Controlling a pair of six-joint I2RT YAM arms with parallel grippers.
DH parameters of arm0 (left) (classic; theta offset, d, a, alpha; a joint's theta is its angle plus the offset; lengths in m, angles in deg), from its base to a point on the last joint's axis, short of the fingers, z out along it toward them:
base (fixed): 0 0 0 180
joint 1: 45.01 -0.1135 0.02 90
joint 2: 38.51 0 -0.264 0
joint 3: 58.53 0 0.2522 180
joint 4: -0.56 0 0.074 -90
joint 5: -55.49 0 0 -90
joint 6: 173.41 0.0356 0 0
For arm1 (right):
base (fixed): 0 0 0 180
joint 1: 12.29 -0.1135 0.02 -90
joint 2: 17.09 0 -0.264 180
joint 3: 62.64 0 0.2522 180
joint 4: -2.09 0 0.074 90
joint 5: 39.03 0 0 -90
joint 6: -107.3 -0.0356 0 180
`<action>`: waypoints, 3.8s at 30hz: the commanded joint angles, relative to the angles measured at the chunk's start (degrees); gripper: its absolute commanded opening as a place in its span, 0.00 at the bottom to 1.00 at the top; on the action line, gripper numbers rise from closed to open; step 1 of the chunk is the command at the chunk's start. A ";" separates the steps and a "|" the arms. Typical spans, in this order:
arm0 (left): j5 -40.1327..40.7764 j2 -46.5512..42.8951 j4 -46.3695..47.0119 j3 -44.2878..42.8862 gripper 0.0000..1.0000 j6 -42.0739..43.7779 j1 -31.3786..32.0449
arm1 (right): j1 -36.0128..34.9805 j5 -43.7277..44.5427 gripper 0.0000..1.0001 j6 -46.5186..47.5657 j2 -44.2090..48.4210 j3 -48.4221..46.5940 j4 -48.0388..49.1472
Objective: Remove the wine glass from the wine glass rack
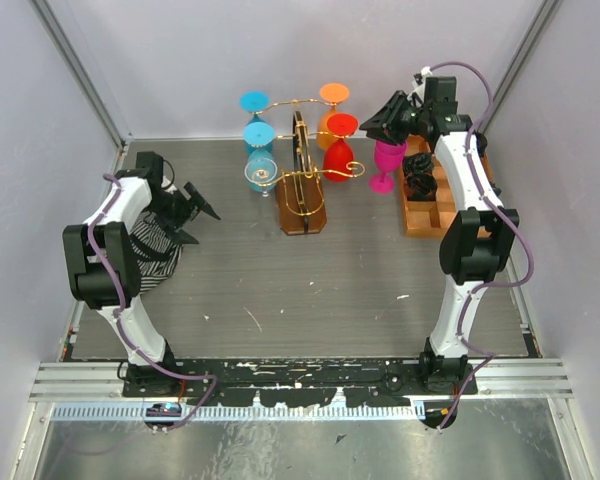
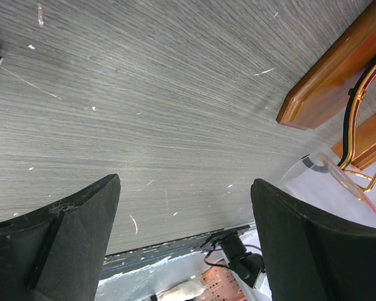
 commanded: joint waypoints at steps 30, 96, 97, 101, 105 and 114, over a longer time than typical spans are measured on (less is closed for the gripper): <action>-1.78 -0.75 0.18 2.27 0.92 0.56 0.12 | -2.10 -3.81 0.29 -5.21 0.52 -2.93 9.17; -1.86 -1.68 -0.11 3.20 0.92 1.79 -1.23 | 4.23 -9.34 0.01 -21.04 2.90 5.12 31.18; -1.94 -1.59 0.04 3.23 0.92 1.79 -1.18 | 5.30 -9.86 0.01 -21.13 3.97 6.44 31.47; -2.25 -1.48 0.29 3.64 0.92 1.61 -1.20 | 8.51 -12.90 0.01 -22.28 8.22 10.82 33.51; -1.97 -1.88 0.26 3.74 0.92 1.79 -1.22 | 10.08 -16.58 0.01 -25.71 10.77 13.26 37.67; -2.05 -2.05 0.16 3.94 0.92 1.87 -1.20 | 11.88 -19.70 0.01 -29.80 13.09 13.02 41.92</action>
